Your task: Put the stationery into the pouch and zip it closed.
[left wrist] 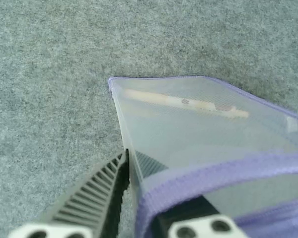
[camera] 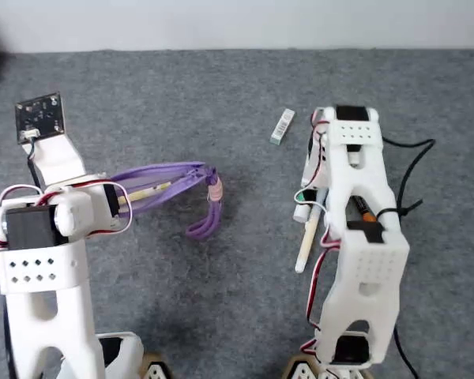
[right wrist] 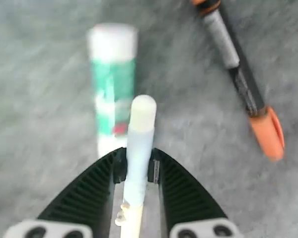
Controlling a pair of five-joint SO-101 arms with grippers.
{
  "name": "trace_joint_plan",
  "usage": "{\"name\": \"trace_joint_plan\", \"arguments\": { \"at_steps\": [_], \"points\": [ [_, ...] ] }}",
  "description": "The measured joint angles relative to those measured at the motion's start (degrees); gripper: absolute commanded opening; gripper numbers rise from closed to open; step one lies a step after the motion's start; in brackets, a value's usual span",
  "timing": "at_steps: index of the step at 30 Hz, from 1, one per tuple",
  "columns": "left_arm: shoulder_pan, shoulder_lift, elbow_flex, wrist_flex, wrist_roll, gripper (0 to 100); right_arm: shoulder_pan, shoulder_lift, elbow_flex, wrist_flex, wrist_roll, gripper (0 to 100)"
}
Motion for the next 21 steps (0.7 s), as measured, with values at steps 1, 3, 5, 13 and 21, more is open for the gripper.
{"name": "trace_joint_plan", "arguments": {
  "at_steps": [1,3,5,13,21],
  "points": [
    [0.0,0.0,0.0,0.09,0.0,1,-0.97,-2.46,0.0,1.49,0.0,0.8],
    [0.0,0.0,0.0,0.35,0.0,1,-2.9,-7.91,0.0,2.55,0.0,0.8],
    [0.0,0.0,0.0,0.53,0.0,1,-4.66,-13.98,0.7,2.55,0.0,0.8],
    [0.0,0.09,0.0,0.53,0.0,1,-11.34,-40.44,15.12,2.55,-0.09,0.8],
    [0.0,0.09,0.0,0.53,0.0,1,-16.7,-65.76,30.95,-2.29,-0.09,0.8]
  ]
}}
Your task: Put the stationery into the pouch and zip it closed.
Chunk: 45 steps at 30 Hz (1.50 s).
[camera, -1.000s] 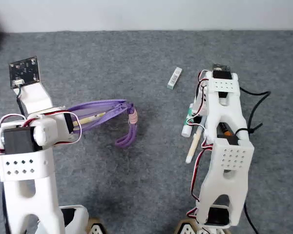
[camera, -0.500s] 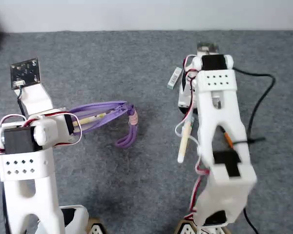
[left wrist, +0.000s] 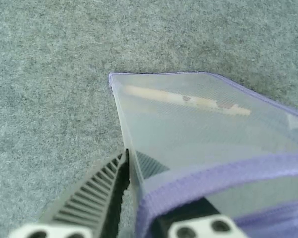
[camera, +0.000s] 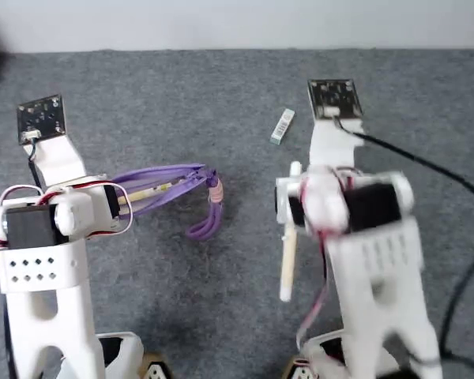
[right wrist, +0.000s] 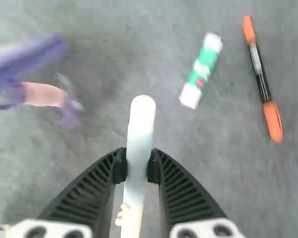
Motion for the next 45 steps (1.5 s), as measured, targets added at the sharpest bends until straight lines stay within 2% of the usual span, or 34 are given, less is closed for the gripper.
{"name": "trace_joint_plan", "arguments": {
  "at_steps": [5,9,20,25,33,38,45],
  "points": [
    [0.0,0.0,0.0,0.44,0.0,1,-3.96,-12.92,6.51,-10.11,0.0,0.8],
    [0.0,0.0,0.0,0.53,0.0,1,-6.42,-16.97,11.96,-18.73,0.0,0.8],
    [0.0,0.0,0.0,0.53,0.0,1,-14.42,-20.31,22.68,-48.97,0.0,0.8],
    [0.0,0.0,0.0,1.05,0.0,1,-18.37,-20.31,26.02,-59.43,0.0,0.8],
    [0.0,0.0,0.0,1.05,0.0,1,-20.66,-15.3,26.9,-77.54,6.95,0.8],
    [0.0,0.0,0.0,1.05,0.0,1,-23.47,-12.92,26.99,-84.22,10.73,0.8],
    [0.0,0.0,0.0,1.05,0.0,1,-29.98,-12.13,26.9,-84.84,13.19,0.8]
  ]
}}
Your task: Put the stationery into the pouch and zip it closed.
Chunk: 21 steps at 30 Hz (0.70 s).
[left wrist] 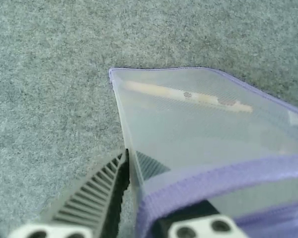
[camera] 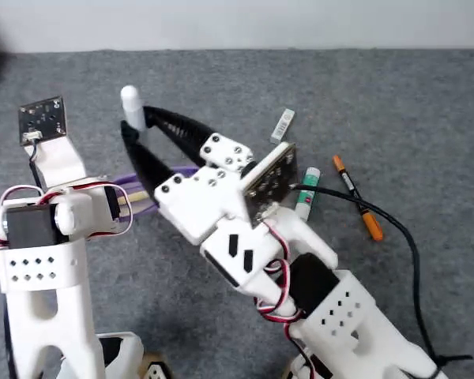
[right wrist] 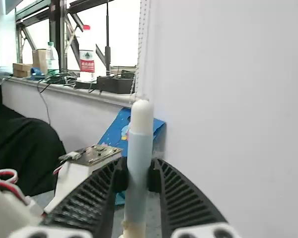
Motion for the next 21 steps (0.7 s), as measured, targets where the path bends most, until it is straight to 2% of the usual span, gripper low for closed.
{"name": "trace_joint_plan", "arguments": {
  "at_steps": [4,14,19,21],
  "points": [
    [0.0,0.0,0.0,0.0,0.0,1,-0.53,1.85,1.67,-0.53,0.0,0.8],
    [0.0,0.0,0.0,0.0,0.0,1,-0.53,7.03,9.32,-13.71,3.96,1.2],
    [0.18,0.0,0.0,0.0,0.0,1,-0.7,7.03,9.85,-8.44,6.15,16.9],
    [0.18,0.0,0.0,0.0,0.0,1,-0.79,6.33,9.85,-5.45,6.33,19.9]
  ]
}}
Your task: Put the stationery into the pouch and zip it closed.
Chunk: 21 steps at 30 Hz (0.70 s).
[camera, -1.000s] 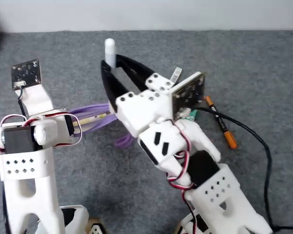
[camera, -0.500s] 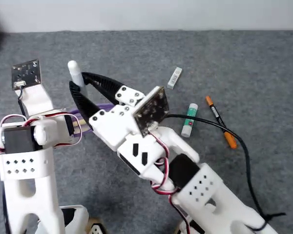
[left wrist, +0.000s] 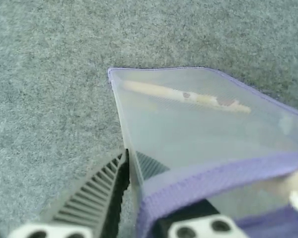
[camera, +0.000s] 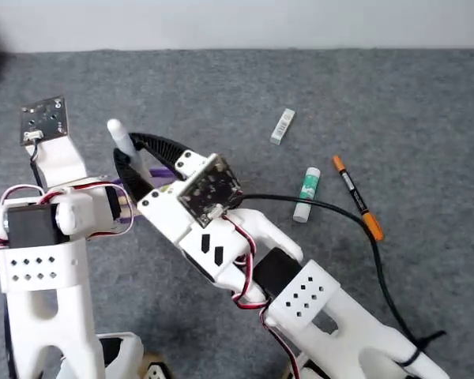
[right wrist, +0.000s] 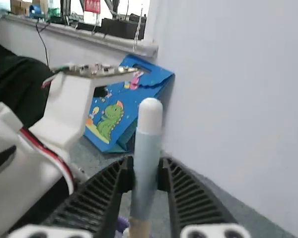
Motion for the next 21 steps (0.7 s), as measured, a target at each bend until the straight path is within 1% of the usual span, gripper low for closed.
{"name": "trace_joint_plan", "arguments": {
  "at_steps": [2,7,10,12,14,18,21],
  "points": [
    [-0.18,0.0,0.0,0.0,0.0,1,0.18,-0.88,0.0,2.2,0.26,16.7],
    [-0.18,0.0,0.0,0.0,0.0,1,0.18,-4.04,0.0,7.82,0.26,4.2],
    [0.0,0.09,0.0,0.0,0.0,1,2.73,-5.71,-1.85,13.45,0.26,0.6],
    [-0.09,0.09,0.0,0.0,0.0,1,6.59,-6.42,-4.57,18.64,-1.05,1.9],
    [-0.18,0.09,0.0,0.0,0.0,1,11.78,-6.51,-7.47,23.91,-4.92,2.3],
    [-0.18,0.09,0.0,0.0,0.0,1,25.49,-5.63,-10.99,34.02,-13.45,2.5],
    [-0.18,0.09,0.0,0.0,0.0,1,34.37,-3.08,-11.52,41.32,-17.23,2.6]
  ]
}}
